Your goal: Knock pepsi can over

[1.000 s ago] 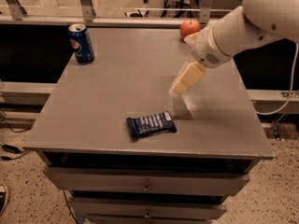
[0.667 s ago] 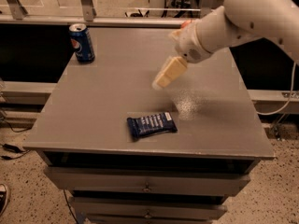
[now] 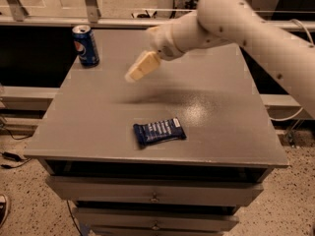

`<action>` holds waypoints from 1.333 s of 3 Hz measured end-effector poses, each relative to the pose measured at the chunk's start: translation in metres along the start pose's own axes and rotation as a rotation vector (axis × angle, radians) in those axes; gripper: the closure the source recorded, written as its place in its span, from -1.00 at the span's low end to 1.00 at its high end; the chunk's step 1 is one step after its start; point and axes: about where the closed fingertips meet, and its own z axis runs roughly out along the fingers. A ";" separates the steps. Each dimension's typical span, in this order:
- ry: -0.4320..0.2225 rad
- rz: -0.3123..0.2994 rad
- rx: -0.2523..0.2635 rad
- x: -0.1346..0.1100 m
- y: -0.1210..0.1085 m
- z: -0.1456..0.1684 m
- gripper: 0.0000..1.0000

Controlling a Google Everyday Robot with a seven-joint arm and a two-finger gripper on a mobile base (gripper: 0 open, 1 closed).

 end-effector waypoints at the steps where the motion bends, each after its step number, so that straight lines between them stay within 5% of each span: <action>1: -0.051 0.023 -0.012 -0.018 0.005 0.045 -1.00; 2: -0.129 0.080 0.005 -0.033 0.004 0.097 -1.00; 4: -0.243 0.185 0.057 -0.049 -0.031 0.133 -1.00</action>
Offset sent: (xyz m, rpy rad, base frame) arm 0.0473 0.1236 -0.0349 0.2047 0.0009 -0.0392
